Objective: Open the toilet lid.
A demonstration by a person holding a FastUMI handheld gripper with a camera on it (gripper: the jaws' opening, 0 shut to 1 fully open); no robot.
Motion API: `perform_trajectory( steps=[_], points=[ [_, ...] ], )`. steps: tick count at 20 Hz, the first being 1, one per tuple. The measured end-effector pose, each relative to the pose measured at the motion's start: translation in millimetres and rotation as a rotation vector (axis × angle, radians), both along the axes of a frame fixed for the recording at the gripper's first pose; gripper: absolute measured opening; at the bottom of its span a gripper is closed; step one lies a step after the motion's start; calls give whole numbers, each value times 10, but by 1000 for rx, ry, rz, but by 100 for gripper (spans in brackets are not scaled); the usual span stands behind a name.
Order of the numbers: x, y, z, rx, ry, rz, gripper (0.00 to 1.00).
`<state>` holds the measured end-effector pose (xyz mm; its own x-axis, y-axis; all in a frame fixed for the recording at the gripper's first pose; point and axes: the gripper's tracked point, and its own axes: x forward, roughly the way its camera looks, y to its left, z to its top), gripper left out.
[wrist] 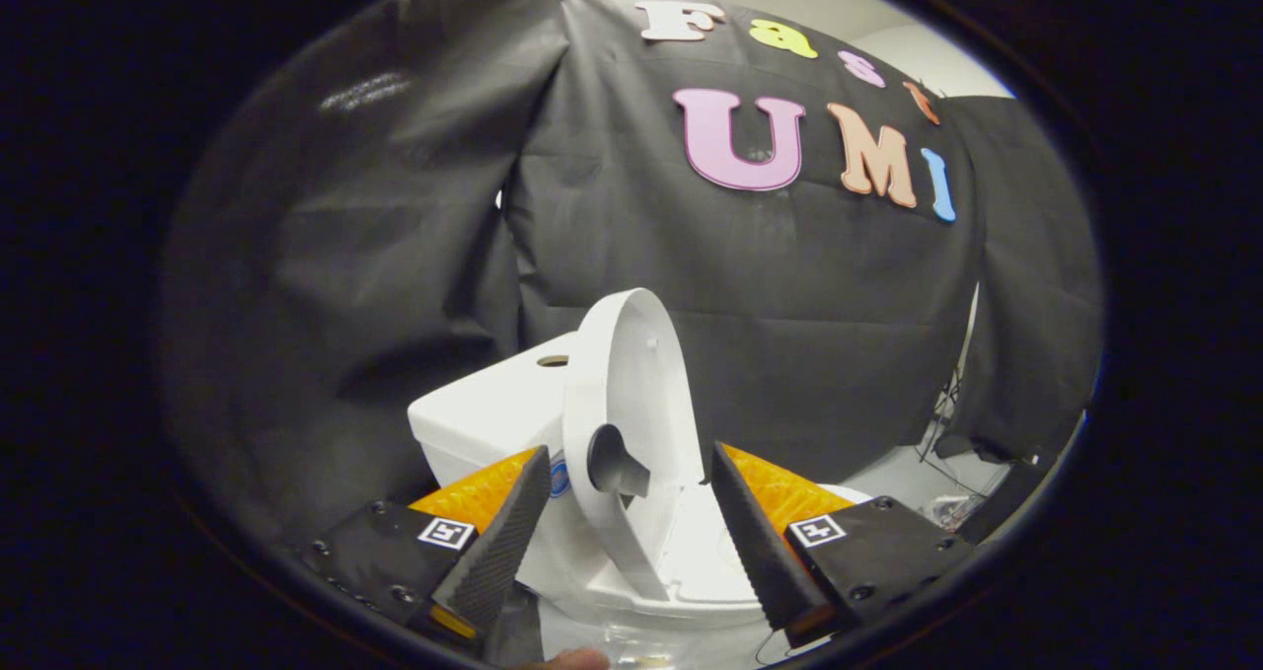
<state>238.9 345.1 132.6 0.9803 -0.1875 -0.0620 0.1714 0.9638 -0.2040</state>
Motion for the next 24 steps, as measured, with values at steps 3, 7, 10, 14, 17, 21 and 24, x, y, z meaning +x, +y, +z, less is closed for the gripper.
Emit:
perform_trajectory(
  steps=[3, 7, 10, 14, 17, 21, 24],
  points=[
    [-116, -109, 34, -58, 7, 21, 100],
    [-254, -359, -29, -124, 48, 18, 99],
    [-349, -550, -2, -151, 63, 23, 98],
    [-497, -830, 145, -148, 35, 34, 98],
    [-618, -1018, 224, -102, 26, 67, 98],
    [-791, -1416, 345, -65, -16, 64, 98],
    [-929, -1635, 367, -73, -20, 80, 98]
  ],
)
